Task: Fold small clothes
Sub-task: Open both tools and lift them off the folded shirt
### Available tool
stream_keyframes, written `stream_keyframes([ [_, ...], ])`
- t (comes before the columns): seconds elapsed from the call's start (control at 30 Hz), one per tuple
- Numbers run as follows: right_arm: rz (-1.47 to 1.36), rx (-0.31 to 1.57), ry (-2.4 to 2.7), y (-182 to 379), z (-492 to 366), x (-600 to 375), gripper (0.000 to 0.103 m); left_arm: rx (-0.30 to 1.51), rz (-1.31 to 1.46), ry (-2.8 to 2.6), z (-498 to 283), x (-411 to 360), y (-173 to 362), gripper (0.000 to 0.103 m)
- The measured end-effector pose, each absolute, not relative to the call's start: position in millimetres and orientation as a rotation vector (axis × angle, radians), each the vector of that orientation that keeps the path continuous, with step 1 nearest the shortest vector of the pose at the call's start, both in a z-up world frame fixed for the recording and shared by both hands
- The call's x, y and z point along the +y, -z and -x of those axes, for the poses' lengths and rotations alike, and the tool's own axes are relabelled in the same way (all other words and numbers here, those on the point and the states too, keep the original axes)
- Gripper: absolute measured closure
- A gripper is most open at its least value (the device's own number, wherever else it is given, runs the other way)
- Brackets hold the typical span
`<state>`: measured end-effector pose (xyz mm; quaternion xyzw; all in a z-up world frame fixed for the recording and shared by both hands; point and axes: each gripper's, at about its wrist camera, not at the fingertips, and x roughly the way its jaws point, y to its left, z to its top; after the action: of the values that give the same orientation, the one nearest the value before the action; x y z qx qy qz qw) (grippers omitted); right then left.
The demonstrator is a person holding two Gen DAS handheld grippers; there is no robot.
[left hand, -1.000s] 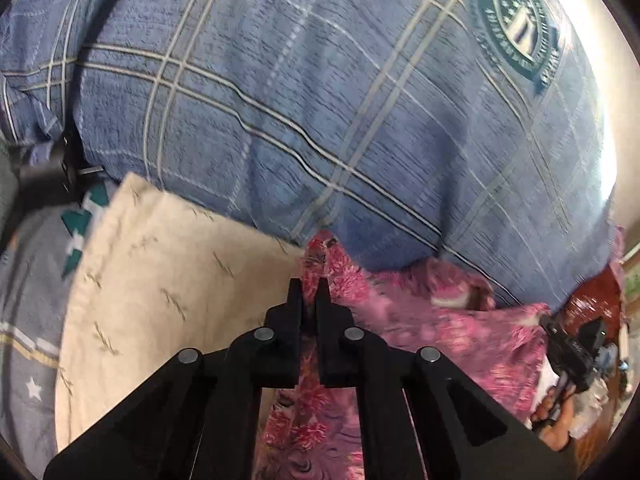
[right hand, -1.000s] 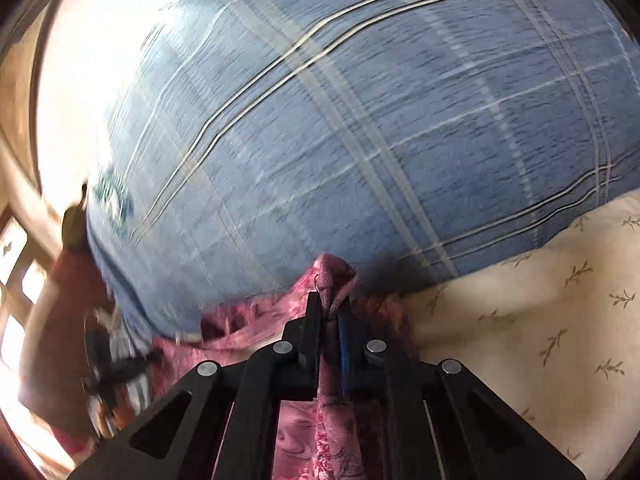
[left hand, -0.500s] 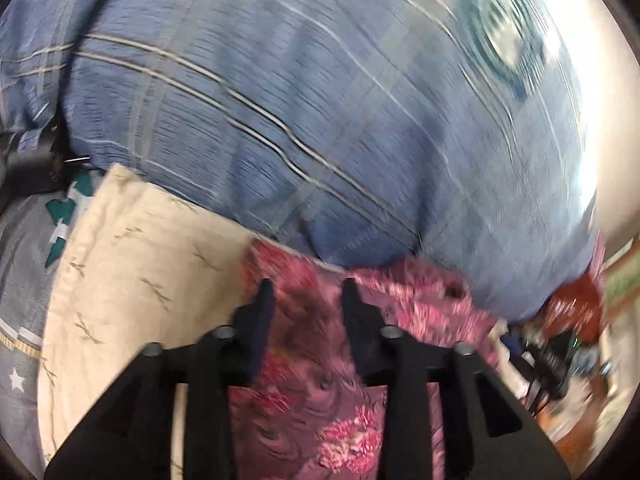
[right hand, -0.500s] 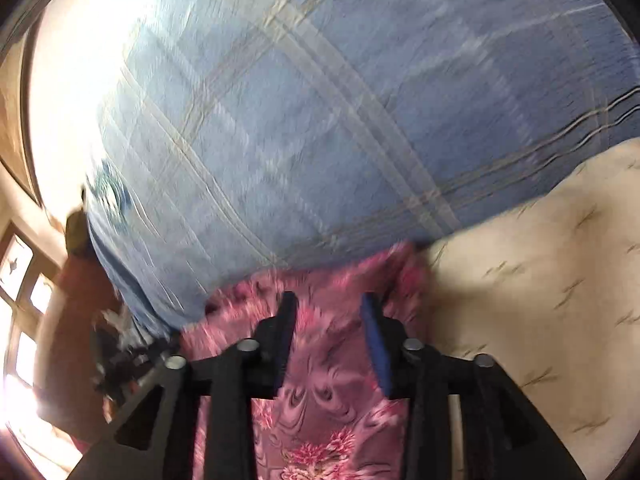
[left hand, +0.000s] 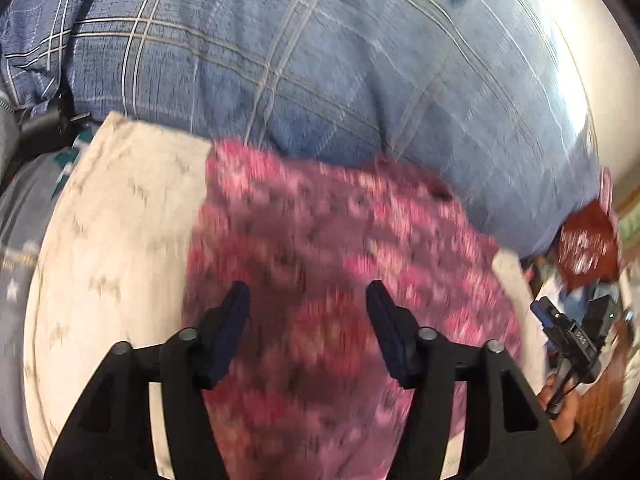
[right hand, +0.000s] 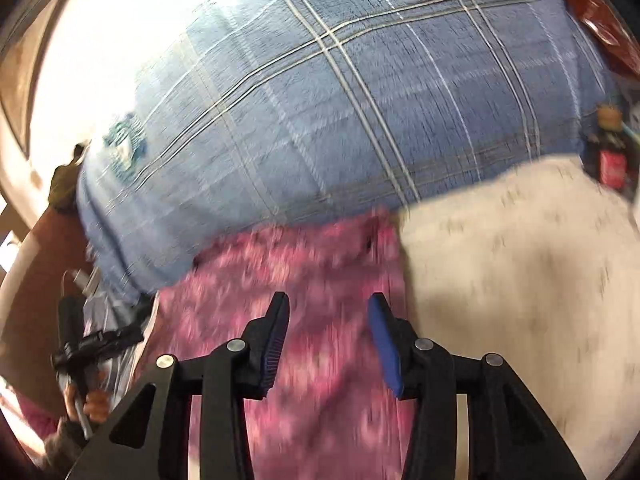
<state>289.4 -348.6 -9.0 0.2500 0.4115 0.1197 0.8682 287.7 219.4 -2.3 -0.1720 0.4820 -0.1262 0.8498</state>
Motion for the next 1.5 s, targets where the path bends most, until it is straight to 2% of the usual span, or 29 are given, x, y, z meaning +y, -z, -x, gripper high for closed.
stream_keyframes([
  [0.1,-0.455,0.982,-0.203,49.0,-265.9,-345.3,0.061,1.075,0.24,0.2,-285.1,203.8,25.3,0.043],
  [0.13,-0.45,0.913,-0.196,47.7,-256.8,-350.6,0.063,1.06,0.192,0.179,-281.5,198.2,23.3,0.044],
  [0.17,-0.436,0.931,-0.159,42.9,-254.3,-352.2,0.062,1.062,0.166,0.156,-277.3,195.2,16.9,0.044],
  [0.2,-0.436,0.972,-0.129,40.3,-255.4,-352.2,0.061,1.065,0.189,0.164,-273.7,194.4,9.3,0.044],
  [0.33,-0.505,0.879,-0.211,19.0,-227.7,-345.5,0.06,1.047,0.33,0.251,-244.7,202.3,-6.3,0.043],
  [0.4,-0.451,0.936,-0.219,30.3,-222.0,-327.1,0.055,1.099,0.341,0.24,-238.4,195.6,12.3,0.043],
  [0.43,-0.391,1.022,-0.205,48.4,-221.3,-314.0,0.054,1.138,0.356,0.24,-234.4,192.1,28.3,0.044],
  [0.5,-0.267,0.941,-0.178,47.3,-207.7,-300.8,0.054,1.087,0.329,0.244,-223.0,191.5,25.7,0.044],
  [0.6,-0.144,1.008,-0.104,41.7,-208.2,-280.7,0.052,1.143,0.384,0.238,-215.3,194.3,18.5,0.044],
  [0.67,-0.175,1.07,-0.094,34.2,-205.7,-275.8,0.051,1.165,0.447,0.255,-206.8,204.9,13.2,0.044],
  [0.83,-0.268,1.078,-0.094,12.9,-173.4,-268.9,0.051,1.169,0.629,0.255,-174.6,252.2,11.5,0.043],
  [0.97,-0.223,1.098,-0.115,9.8,-151.0,-237.0,0.051,1.169,0.762,0.272,-147.3,287.4,5.5,0.043],
  [1.07,-0.152,1.098,-0.163,8.9,-139.5,-206.5,0.051,1.162,0.736,0.261,-133.4,294.3,1.3,0.043],
  [1.13,-0.107,1.103,-0.215,8.3,-134.5,-184.3,0.051,1.153,0.75,0.257,-126.5,297.4,1.2,0.039],
  [1.27,0.014,1.058,-0.338,0.5,-133.2,-138.0,0.049,1.17,0.805,0.244,-132.5,304.5,8.5,0.038],
  [1.5,0.177,0.919,-0.529,-9.5,-149.1,-63.7,0.035,1.198,0.837,0.19,-186.6,319.3,9.2,0.038],
])
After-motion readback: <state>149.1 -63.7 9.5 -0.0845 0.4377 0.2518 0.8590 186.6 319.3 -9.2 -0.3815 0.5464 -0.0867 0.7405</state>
